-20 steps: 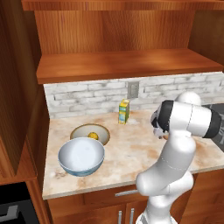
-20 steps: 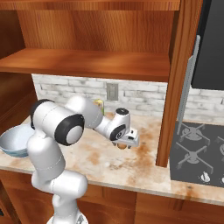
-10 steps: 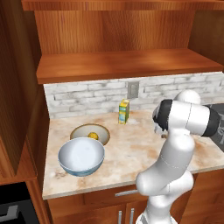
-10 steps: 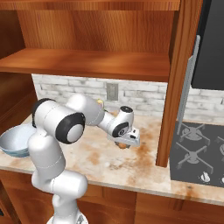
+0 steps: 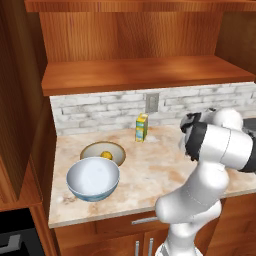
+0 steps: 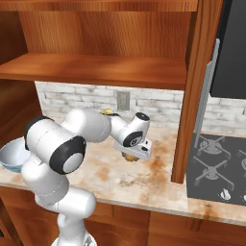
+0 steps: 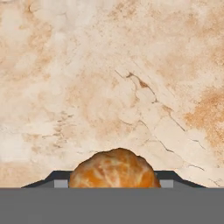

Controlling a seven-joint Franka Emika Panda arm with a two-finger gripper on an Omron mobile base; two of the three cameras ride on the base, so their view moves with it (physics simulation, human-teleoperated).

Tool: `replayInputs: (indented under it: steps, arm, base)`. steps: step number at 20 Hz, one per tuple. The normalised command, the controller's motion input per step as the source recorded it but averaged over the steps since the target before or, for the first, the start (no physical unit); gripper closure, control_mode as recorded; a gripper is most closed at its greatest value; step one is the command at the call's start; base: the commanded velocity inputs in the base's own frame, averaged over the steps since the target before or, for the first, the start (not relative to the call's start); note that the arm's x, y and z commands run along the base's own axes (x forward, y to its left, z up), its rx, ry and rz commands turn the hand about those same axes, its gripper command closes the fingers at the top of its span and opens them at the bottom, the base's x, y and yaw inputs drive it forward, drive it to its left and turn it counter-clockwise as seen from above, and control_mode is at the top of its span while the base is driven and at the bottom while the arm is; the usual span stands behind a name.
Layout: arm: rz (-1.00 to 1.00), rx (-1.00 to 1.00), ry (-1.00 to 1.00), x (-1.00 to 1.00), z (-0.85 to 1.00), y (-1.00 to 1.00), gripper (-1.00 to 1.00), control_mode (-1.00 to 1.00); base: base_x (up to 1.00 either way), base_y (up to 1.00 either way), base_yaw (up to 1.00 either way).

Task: Pick both bowls and place them on the counter. Then place the lemon in one bowl and place the tangerine in the other bowl.

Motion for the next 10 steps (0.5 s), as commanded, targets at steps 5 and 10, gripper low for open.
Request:
replayInputs:
  steps: [5,10]
  arm:
    - [0.00,0.00,-0.05,-0.36,0.43,0.44,1.00,-1.00]
    - [0.00,0.00,0.00,-0.35,0.37,0.46,1.00,-1.00]
  base:
    - [0.00,0.00,0.00]
    - [0.00,0.00,0.00]
